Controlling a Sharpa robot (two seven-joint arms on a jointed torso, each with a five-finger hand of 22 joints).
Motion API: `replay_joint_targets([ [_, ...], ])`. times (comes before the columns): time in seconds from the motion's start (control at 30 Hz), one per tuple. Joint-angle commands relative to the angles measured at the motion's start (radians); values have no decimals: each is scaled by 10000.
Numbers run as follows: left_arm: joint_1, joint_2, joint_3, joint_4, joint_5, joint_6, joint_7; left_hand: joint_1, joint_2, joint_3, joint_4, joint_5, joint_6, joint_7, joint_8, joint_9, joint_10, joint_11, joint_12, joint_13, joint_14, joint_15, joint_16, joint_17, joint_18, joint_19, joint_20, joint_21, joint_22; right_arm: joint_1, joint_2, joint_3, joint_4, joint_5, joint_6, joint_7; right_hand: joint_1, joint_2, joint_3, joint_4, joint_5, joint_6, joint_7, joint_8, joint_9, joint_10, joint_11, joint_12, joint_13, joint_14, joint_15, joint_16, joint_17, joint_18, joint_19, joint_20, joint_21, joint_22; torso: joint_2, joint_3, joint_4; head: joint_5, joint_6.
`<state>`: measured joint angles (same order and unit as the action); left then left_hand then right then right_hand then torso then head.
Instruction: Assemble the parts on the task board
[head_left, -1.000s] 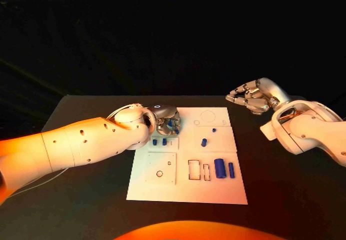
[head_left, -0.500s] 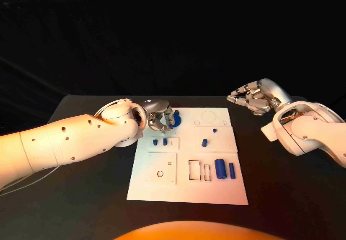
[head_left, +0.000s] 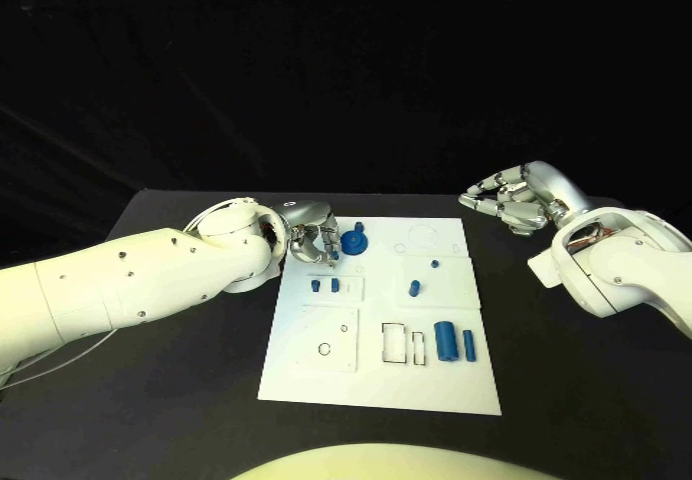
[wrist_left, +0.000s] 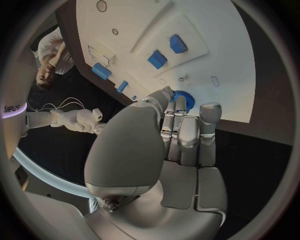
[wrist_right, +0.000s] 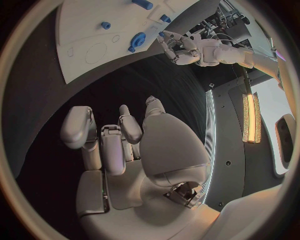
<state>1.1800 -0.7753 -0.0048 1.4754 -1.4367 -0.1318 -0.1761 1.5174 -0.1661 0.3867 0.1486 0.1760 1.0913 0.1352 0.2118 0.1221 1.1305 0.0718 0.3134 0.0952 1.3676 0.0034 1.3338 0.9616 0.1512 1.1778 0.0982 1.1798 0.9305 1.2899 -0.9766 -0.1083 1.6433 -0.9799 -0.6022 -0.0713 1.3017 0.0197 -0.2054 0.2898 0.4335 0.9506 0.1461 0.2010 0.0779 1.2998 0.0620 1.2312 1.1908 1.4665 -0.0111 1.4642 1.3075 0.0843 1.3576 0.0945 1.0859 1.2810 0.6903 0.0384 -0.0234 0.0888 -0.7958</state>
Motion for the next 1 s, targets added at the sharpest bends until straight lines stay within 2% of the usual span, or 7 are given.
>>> replay_joint_targets([
  [0.03,5,12,0,-42,98,416,-89,-94,-21,35,10,20,72,-19,-47,-20,62,-12,-47,-17,68,-33,23,-18,-123,65,34,38,6,-9,15,1,8,-29,10,-9,1,92,-9,-45,69,4,-57,56,2,7,-45,21,1,580,-41,-18,700,172,-42,-24,-19,6,11,1,-13,65,48],
  [0.2,-5,73,-8,-163,146,521,-118,-113,-31,30,14,19,73,-23,-59,-24,69,-14,-61,-18,60,-35,14,-45,-121,57,35,30,-6,-12,20,1,0,-31,10,-7,2,94,-9,-44,70,4,-57,56,2,7,-45,21,0,580,-41,-18,701,172,-42,-24,-19,6,16,-10,7,73,26],
  [0.33,-19,121,-15,-260,160,564,-150,-115,-31,30,14,19,74,-24,-61,-25,70,-14,-64,-18,52,-35,4,-70,-121,57,35,30,-6,-15,32,1,-3,-32,14,-3,6,101,-9,-44,70,4,-57,57,1,6,-46,17,-5,580,-42,-19,699,173,-43,-25,-24,5,23,5,-12,107,13],
  [0.47,-27,155,-25,-356,166,614,-174,-115,-31,30,14,19,74,-24,-61,-25,70,-14,-64,-18,52,-35,4,-70,-121,57,35,30,-6,-17,38,1,-7,-32,12,-1,6,101,-9,-44,70,4,-57,57,1,6,-46,17,-5,580,-42,-19,699,173,-43,-25,-24,5,20,-2,-15,112,-10],
  [0.8,-33,218,-52,-412,169,788,-219,-105,-34,37,-4,23,81,-32,-72,-29,83,-23,-77,-17,39,-39,-11,-108,-122,60,34,35,2,-17,45,1,-22,-38,20,-1,27,105,-8,-53,70,3,-59,59,1,8,-48,18,-5,581,-44,-20,699,174,-45,-26,-32,2,19,-6,-12,56,-46],
  [1.0,-34,266,-66,-430,169,888,-233,-104,-34,38,-5,23,81,-32,-73,-29,84,-23,-78,-17,37,-39,-13,-115,-122,60,34,34,1,-18,55,1,-26,-48,29,12,49,104,-8,-64,69,1,-60,60,0,4,-50,12,-13,579,-45,-26,690,174,-45,-28,-36,2,12,7,-15,67,-75],
])
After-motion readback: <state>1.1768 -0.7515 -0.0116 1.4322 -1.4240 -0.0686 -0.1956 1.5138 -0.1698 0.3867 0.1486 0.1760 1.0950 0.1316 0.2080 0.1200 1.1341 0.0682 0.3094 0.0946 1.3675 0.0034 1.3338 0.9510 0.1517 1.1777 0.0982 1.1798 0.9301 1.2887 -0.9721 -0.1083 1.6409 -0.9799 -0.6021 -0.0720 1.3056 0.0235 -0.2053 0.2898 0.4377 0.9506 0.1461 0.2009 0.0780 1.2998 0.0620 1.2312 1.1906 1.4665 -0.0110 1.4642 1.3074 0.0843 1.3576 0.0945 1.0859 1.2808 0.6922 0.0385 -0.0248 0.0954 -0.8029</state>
